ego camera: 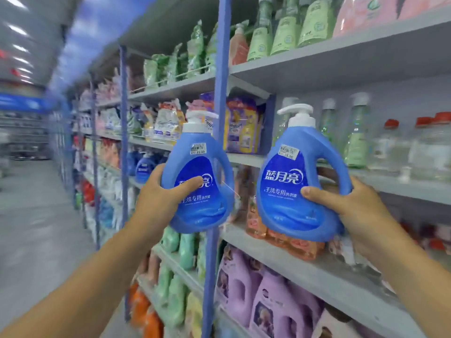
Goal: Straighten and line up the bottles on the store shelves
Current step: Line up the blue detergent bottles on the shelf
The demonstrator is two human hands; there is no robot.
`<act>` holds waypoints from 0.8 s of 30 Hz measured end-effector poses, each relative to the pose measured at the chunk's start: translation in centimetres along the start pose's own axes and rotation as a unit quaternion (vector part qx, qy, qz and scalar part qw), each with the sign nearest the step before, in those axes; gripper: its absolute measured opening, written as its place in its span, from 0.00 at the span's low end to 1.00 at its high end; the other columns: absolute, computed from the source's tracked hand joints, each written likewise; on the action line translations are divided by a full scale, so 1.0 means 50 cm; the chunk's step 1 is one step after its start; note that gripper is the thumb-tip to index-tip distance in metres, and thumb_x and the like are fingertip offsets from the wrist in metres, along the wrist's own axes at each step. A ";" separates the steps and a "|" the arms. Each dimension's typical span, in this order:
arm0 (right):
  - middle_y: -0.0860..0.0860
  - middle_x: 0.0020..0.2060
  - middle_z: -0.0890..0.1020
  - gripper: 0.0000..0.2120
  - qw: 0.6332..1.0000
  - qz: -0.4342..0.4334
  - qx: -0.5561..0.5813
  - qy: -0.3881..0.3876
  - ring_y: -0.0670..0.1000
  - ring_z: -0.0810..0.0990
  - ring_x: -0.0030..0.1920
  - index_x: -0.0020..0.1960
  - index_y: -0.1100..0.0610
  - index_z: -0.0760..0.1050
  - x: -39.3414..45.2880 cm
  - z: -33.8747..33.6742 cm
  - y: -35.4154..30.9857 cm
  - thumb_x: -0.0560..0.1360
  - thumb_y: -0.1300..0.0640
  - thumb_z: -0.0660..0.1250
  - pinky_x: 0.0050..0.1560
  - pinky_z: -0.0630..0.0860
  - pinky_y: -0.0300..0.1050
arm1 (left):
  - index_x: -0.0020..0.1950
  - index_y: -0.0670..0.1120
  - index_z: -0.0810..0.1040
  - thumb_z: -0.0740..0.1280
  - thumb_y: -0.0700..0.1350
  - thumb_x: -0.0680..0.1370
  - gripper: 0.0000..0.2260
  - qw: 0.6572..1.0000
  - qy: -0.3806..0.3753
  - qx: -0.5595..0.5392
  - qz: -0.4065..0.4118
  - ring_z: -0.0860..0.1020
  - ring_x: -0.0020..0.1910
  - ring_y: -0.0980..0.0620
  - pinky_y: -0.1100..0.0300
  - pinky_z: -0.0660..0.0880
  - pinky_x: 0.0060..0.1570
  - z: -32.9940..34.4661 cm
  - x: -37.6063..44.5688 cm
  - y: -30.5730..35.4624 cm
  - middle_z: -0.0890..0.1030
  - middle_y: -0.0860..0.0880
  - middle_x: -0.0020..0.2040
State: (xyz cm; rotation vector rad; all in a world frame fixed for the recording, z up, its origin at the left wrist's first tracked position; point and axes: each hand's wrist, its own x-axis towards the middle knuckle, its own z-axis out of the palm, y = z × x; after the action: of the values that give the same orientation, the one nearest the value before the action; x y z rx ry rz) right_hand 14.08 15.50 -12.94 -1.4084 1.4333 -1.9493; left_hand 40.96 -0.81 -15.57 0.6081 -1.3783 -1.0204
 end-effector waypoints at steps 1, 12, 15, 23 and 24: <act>0.52 0.47 0.89 0.20 1.000 0.007 0.009 -0.011 0.56 0.88 0.46 0.58 0.53 0.82 -0.004 0.042 0.028 0.68 0.63 0.79 0.43 0.86 0.50 | 0.58 0.55 0.80 0.81 0.48 0.70 0.19 1.000 0.013 0.017 -0.006 0.86 0.46 0.53 0.53 0.83 0.44 -0.047 0.000 -0.021 0.87 0.56 0.48; 0.54 0.53 0.87 0.33 0.995 0.030 0.035 -0.086 0.58 0.87 0.52 0.61 0.50 0.81 0.055 0.524 0.227 0.57 0.52 0.85 0.56 0.81 0.61 | 0.58 0.57 0.79 0.82 0.50 0.68 0.22 0.993 0.069 0.095 -0.021 0.86 0.48 0.52 0.49 0.84 0.46 -0.488 0.110 -0.137 0.86 0.54 0.51; 0.51 0.53 0.87 0.30 0.996 0.048 0.040 -0.069 0.56 0.87 0.52 0.58 0.50 0.81 0.053 0.588 0.266 0.57 0.51 0.83 0.57 0.81 0.61 | 0.59 0.54 0.79 0.82 0.48 0.69 0.21 0.991 0.096 0.086 -0.028 0.86 0.47 0.53 0.54 0.84 0.41 -0.554 0.134 -0.169 0.86 0.54 0.50; 0.46 0.50 0.88 0.23 0.998 0.057 -0.005 -0.037 0.49 0.87 0.50 0.59 0.53 0.82 0.146 0.750 0.399 0.66 0.59 0.82 0.55 0.83 0.56 | 0.60 0.56 0.78 0.81 0.47 0.69 0.23 0.989 0.122 0.041 -0.068 0.85 0.48 0.55 0.58 0.83 0.39 -0.643 0.241 -0.307 0.86 0.55 0.51; 0.46 0.51 0.88 0.23 0.998 0.057 -0.009 -0.036 0.48 0.87 0.51 0.60 0.52 0.82 0.167 0.767 0.424 0.66 0.58 0.82 0.54 0.83 0.56 | 0.60 0.56 0.78 0.81 0.48 0.69 0.23 0.989 0.121 0.043 -0.070 0.85 0.48 0.54 0.58 0.83 0.39 -0.650 0.265 -0.328 0.86 0.55 0.51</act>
State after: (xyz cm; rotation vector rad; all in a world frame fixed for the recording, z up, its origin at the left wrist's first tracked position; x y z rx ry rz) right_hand 37.35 -19.89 -26.97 -1.3590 1.4691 -1.8009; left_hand 67.26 -26.57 -27.64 0.8742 -1.1824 -0.9668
